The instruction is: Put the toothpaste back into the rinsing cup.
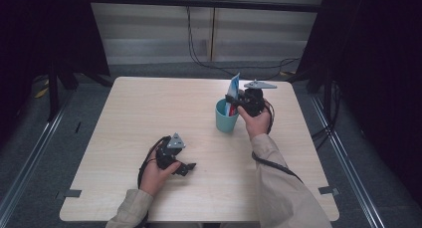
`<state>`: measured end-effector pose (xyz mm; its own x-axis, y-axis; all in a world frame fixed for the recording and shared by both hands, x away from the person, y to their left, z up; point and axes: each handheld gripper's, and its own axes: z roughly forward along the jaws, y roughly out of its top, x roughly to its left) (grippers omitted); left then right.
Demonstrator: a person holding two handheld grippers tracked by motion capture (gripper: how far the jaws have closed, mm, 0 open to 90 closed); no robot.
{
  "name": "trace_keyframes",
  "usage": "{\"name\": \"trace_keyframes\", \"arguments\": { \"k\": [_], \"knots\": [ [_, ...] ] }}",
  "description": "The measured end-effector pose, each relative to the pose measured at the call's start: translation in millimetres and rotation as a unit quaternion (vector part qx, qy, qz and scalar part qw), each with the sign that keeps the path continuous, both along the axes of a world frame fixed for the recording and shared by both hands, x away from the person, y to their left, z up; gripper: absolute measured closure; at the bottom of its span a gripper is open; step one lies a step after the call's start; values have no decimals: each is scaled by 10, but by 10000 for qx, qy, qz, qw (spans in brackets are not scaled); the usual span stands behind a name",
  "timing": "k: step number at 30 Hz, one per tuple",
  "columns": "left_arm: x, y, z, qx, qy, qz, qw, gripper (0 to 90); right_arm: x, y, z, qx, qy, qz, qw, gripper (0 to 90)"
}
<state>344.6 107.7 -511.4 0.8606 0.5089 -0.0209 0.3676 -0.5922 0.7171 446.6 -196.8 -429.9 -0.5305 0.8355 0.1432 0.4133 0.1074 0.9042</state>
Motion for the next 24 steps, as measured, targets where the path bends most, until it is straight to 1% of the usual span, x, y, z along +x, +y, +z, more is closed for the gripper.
{"name": "trace_keyframes", "arguments": {
  "k": [9, 13, 18, 24],
  "knots": [
    [0, 0, 0, 1, 0, -1, 10000, 76, 23, 30, 2, 30, -1, 16, 10000, 658],
    [0, 0, 0, -2, 0, 0, 10000, 76, 29, 53, 7, -12, -4, 46, 10000, 657],
    [0, 0, 0, -2, 1, 0, 10000, 76, 37, 75, -2, 32, -20, 69, 10000, 648],
    [0, 0, 0, -4, 1, 0, 10000, 76, 44, 105, 9, -44, -24, 127, 9999, 648]
  ]
}}
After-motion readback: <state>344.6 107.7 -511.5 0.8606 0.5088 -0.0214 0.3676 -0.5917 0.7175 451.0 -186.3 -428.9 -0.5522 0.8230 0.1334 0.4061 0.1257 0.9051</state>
